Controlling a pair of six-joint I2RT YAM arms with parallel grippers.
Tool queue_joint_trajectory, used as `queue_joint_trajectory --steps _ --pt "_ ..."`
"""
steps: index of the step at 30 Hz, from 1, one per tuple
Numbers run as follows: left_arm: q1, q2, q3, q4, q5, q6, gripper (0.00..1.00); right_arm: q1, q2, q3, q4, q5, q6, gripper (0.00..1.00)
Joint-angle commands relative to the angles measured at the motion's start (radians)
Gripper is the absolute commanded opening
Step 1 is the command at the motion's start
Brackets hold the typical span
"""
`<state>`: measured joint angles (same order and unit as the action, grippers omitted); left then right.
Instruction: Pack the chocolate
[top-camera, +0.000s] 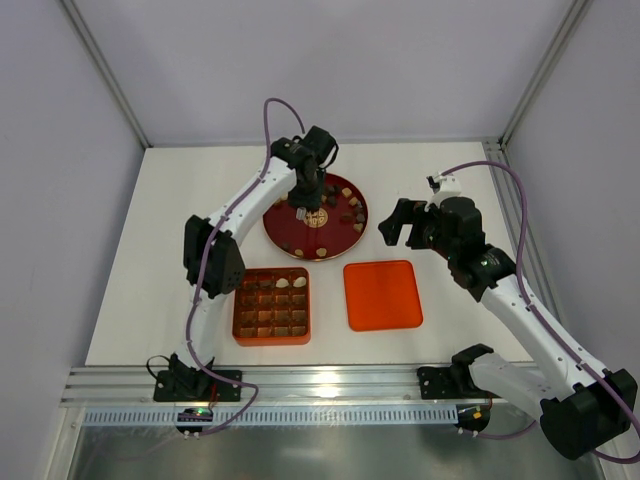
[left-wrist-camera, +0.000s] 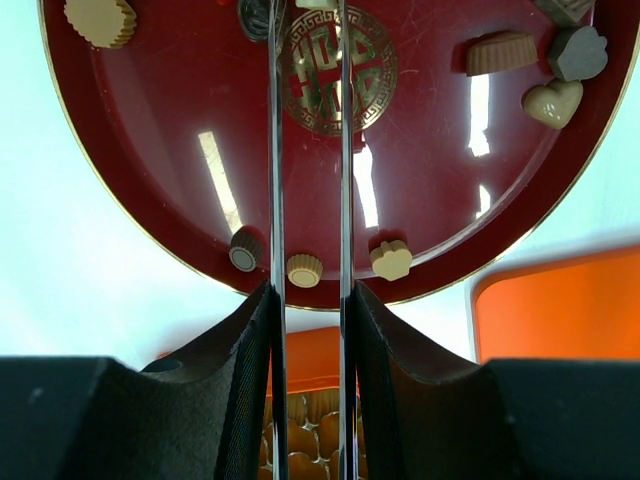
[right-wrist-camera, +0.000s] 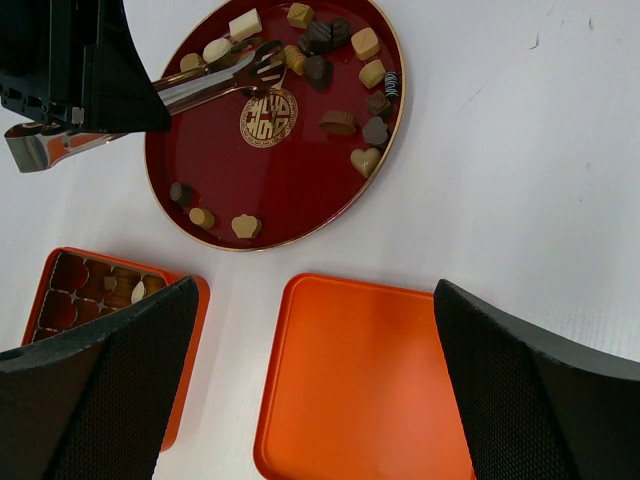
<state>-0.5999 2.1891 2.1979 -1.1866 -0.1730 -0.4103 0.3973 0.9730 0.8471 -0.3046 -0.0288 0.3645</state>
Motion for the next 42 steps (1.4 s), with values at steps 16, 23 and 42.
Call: queue_joint_trajectory --steps 16,23,42 --pt "0.003 -0.038 0.034 0.010 0.021 0.013 0.22 0.003 -0.010 0.024 0.025 0.010 -0.009 1.00" --pt "0.005 -0.074 0.051 -0.010 0.026 0.016 0.21 0.003 -0.010 0.024 0.027 0.012 -0.007 1.00" --pt "0.003 -0.521 -0.352 -0.007 0.063 -0.030 0.20 0.003 0.003 0.023 0.044 -0.005 -0.001 1.00"
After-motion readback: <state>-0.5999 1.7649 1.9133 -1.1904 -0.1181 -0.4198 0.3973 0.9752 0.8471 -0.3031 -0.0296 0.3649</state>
